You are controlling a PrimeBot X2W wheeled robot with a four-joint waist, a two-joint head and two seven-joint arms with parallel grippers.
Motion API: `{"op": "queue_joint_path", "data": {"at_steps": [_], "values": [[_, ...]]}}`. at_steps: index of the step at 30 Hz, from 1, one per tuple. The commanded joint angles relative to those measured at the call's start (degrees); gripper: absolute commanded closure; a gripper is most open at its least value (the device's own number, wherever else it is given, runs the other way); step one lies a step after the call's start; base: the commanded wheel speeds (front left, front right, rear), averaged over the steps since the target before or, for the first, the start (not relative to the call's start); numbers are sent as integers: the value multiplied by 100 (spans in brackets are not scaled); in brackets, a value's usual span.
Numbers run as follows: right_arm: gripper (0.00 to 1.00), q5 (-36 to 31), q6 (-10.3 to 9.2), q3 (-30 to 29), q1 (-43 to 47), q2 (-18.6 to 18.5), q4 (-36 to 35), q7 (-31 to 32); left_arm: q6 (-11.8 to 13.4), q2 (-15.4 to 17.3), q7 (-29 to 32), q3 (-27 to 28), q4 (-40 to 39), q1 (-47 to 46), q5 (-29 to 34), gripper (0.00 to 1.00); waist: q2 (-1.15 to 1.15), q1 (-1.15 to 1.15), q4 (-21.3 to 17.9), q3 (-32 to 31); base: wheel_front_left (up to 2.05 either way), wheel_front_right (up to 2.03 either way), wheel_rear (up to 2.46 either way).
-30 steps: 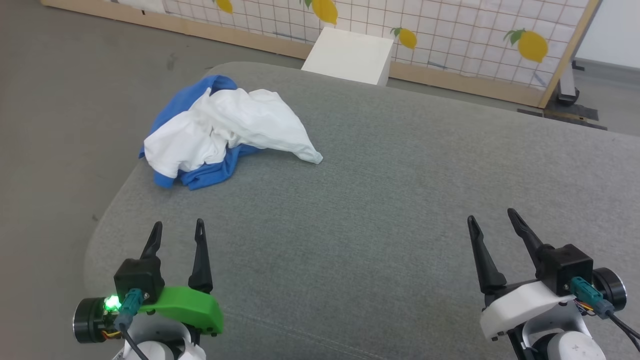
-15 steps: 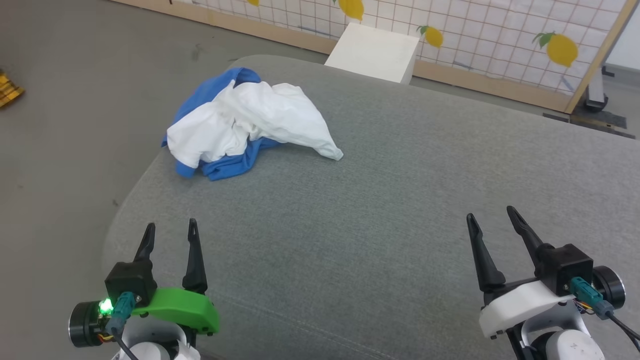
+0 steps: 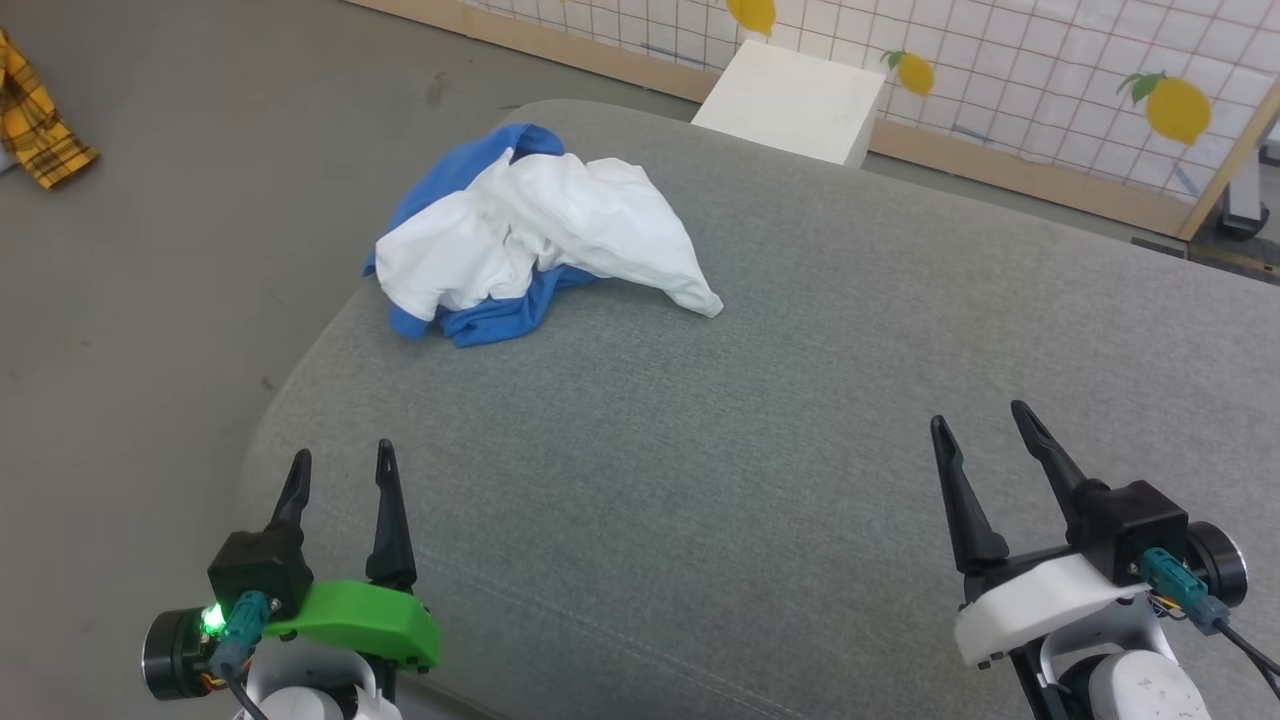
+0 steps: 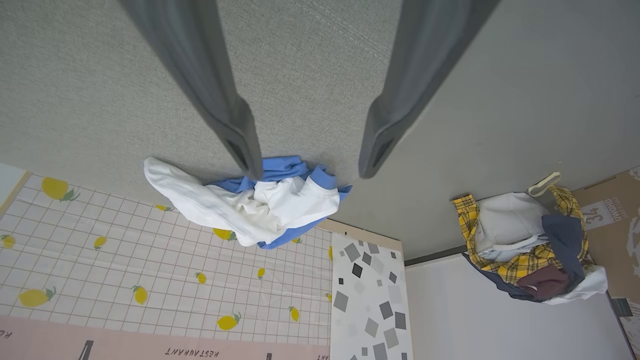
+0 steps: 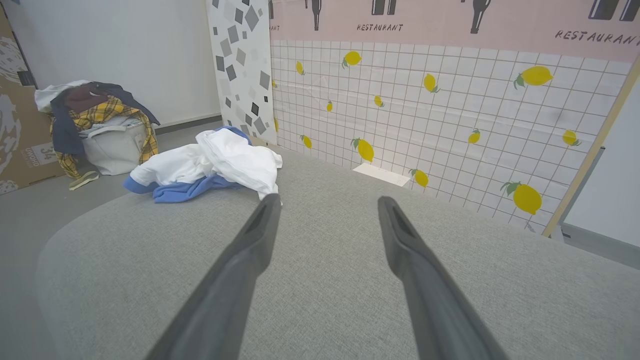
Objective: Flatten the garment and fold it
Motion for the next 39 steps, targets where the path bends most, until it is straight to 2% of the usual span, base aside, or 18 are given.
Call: {"op": "queue_joint_path", "data": {"at_steps": [1, 33, 39], "values": [[0, 50, -7, 7, -81, 10, 23, -56, 60, 42, -63, -23, 22, 5, -36, 0, 0, 0, 35, 3, 0, 0, 0], [0, 183, -10, 22, -198, 15, 133, -297, 319, 224, -441, -251, 185, -59, -450, 0, 0, 0, 613, 64, 0, 0, 0], [0, 188, -10, 36, -205, 15, 156, -308, 332, 239, -445, -285, 193, -56, -462, 0, 0, 0, 592, 57, 0, 0, 0]]}}
